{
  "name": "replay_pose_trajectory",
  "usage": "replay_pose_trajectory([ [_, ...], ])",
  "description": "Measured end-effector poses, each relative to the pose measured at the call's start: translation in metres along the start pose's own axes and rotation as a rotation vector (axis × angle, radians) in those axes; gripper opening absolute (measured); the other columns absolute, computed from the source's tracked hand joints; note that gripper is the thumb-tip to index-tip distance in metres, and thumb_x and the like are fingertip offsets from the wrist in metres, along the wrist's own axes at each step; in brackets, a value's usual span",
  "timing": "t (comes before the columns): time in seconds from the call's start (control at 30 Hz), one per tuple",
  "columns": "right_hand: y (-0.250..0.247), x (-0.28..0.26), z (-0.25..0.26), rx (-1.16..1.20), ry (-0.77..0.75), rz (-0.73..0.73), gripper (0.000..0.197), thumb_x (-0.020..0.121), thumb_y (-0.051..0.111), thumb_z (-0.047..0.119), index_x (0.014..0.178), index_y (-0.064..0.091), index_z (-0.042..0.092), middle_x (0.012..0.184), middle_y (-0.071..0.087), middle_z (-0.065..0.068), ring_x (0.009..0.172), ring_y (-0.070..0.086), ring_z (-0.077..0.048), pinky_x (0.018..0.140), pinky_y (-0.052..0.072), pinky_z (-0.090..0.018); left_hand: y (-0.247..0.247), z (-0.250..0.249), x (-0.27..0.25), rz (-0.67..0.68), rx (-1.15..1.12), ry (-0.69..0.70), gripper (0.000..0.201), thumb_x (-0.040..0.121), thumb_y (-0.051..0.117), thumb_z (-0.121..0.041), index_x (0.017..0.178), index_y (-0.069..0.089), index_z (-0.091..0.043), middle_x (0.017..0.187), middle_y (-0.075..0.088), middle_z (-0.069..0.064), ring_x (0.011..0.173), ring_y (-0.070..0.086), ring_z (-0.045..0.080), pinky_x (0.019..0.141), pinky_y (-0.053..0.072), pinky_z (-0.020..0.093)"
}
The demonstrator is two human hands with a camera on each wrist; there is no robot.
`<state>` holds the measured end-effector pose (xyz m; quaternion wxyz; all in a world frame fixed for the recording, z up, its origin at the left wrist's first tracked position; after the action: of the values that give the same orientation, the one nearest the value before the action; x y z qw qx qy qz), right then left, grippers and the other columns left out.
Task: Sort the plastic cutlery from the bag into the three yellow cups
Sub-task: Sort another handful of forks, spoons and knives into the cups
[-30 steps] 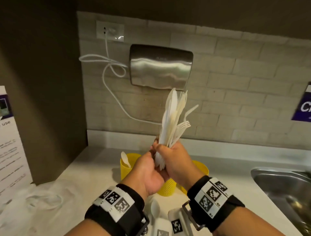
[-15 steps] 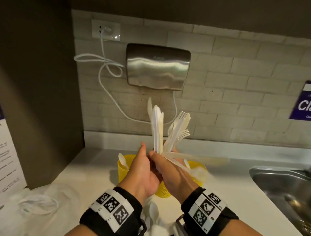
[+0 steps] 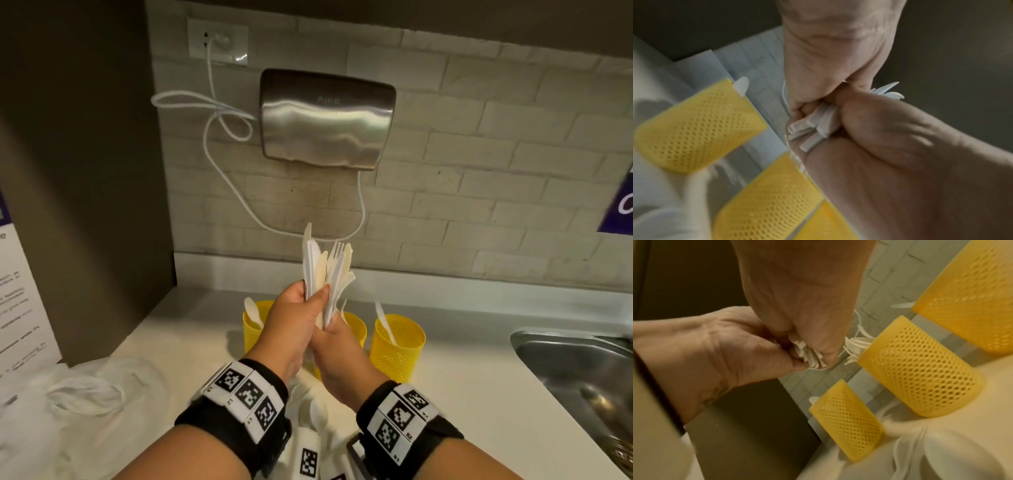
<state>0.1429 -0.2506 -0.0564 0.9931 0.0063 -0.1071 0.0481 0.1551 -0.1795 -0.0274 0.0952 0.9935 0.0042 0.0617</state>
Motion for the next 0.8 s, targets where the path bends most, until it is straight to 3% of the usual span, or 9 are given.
replay_pose_trajectory([
  [0.07, 0.0, -0.001, -0.003, -0.009, 0.042, 0.018, 0.046, 0.088, 0.061, 0.023, 0.132, 0.054, 0.034, 0.111, 0.072, -0.009, 0.108, 0.064, -0.036, 0.094, 0.052, -0.056, -0.004, 0.003, 0.001, 0.015, -0.014, -0.014, 0.023, 0.096, 0.058, -0.034, 0.109, 0.07, -0.019, 0.092, 0.077, 0.002, 0.088, 0.073, 0.019, 0.079, 0.056, 0.032],
  [0.17, -0.001, 0.001, -0.008, 0.012, 0.083, 0.029, 0.041, 0.089, 0.058, 0.009, 0.127, 0.057, 0.024, 0.106, 0.07, -0.015, 0.097, 0.065, -0.027, 0.085, 0.053, -0.044, -0.005, 0.006, -0.001, 0.078, -0.077, -0.071, 0.031, 0.093, 0.057, -0.047, 0.111, 0.068, -0.025, 0.097, 0.077, 0.002, 0.092, 0.073, 0.019, 0.082, 0.055, 0.034],
  [0.27, 0.0, 0.002, -0.002, -0.01, 0.08, 0.033, 0.032, 0.099, 0.045, 0.001, 0.128, 0.054, 0.011, 0.106, 0.064, -0.016, 0.102, 0.062, -0.026, 0.089, 0.053, -0.04, -0.006, 0.009, -0.002, 0.109, 0.103, 0.004, 0.028, 0.083, 0.075, -0.031, 0.108, 0.065, -0.023, 0.095, 0.074, -0.002, 0.094, 0.07, 0.016, 0.077, 0.053, 0.026],
  [0.33, 0.0, 0.0, 0.003, -0.062, 0.05, 0.055, 0.03, 0.104, 0.036, 0.002, 0.131, 0.05, 0.003, 0.105, 0.061, -0.014, 0.098, 0.059, -0.019, 0.085, 0.053, -0.025, -0.005, 0.009, -0.001, 0.076, 0.198, 0.039, 0.022, 0.084, 0.075, -0.021, 0.1, 0.061, -0.026, 0.096, 0.07, -0.004, 0.092, 0.067, 0.014, 0.076, 0.053, 0.026],
  [0.47, -0.005, -0.004, 0.001, -0.161, 0.034, 0.033, 0.044, 0.092, 0.062, 0.012, 0.133, 0.052, 0.025, 0.121, 0.068, 0.003, 0.112, 0.063, -0.008, 0.096, 0.052, -0.029, -0.006, 0.005, 0.005, 0.03, 0.168, 0.058, 0.017, 0.086, 0.071, -0.026, 0.098, 0.059, -0.028, 0.097, 0.072, 0.002, 0.094, 0.069, 0.018, 0.092, 0.054, 0.045],
  [0.57, -0.016, -0.003, -0.009, 0.215, 0.164, 0.038, 0.057, 0.072, 0.067, 0.0, 0.126, 0.054, 0.014, 0.117, 0.069, -0.005, 0.106, 0.067, -0.018, 0.089, 0.052, -0.031, -0.011, -0.004, 0.011, -0.062, -0.028, 0.132, 0.02, 0.083, 0.071, -0.021, 0.098, 0.058, -0.024, 0.081, 0.073, -0.007, 0.086, 0.071, 0.021, 0.088, 0.057, 0.047],
  [0.67, -0.02, -0.005, -0.008, 0.718, 0.271, 0.085, 0.077, 0.056, 0.06, -0.01, 0.131, 0.047, 0.004, 0.097, 0.067, -0.014, 0.074, 0.064, -0.02, 0.073, 0.045, -0.028, -0.011, -0.016, 0.012, -0.134, -0.13, 0.212, 0.02, 0.088, 0.07, -0.009, 0.098, 0.057, -0.02, 0.079, 0.067, -0.006, 0.074, 0.07, 0.014, 0.079, 0.058, 0.036],
  [0.73, -0.017, -0.005, 0.003, 0.818, 0.261, 0.16, 0.093, 0.048, 0.062, -0.009, 0.139, 0.042, -0.005, 0.107, 0.061, -0.02, 0.082, 0.061, -0.023, 0.078, 0.047, -0.029, -0.011, -0.016, 0.011, -0.18, -0.093, 0.248, 0.025, 0.081, 0.076, -0.016, 0.097, 0.057, -0.021, 0.08, 0.068, -0.001, 0.073, 0.071, 0.018, 0.076, 0.059, 0.038],
  [0.8, -0.008, -0.006, 0.016, 0.788, 0.238, 0.269, 0.084, 0.056, 0.051, -0.009, 0.139, 0.045, -0.007, 0.116, 0.06, -0.02, 0.097, 0.06, -0.024, 0.087, 0.049, -0.031, -0.01, -0.013, 0.008, -0.208, -0.022, 0.24, 0.031, 0.071, 0.078, -0.026, 0.094, 0.057, -0.024, 0.08, 0.071, 0.002, 0.074, 0.072, 0.023, 0.073, 0.06, 0.044],
])
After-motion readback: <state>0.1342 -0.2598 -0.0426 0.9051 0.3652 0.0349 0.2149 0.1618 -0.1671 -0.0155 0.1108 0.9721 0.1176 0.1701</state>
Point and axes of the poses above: each hand's wrist, its own x-axis towards the middle knuckle, its own y-axis out of the palm, z = x × y, the point moved 3 cm from there along x, towards the middle knuckle
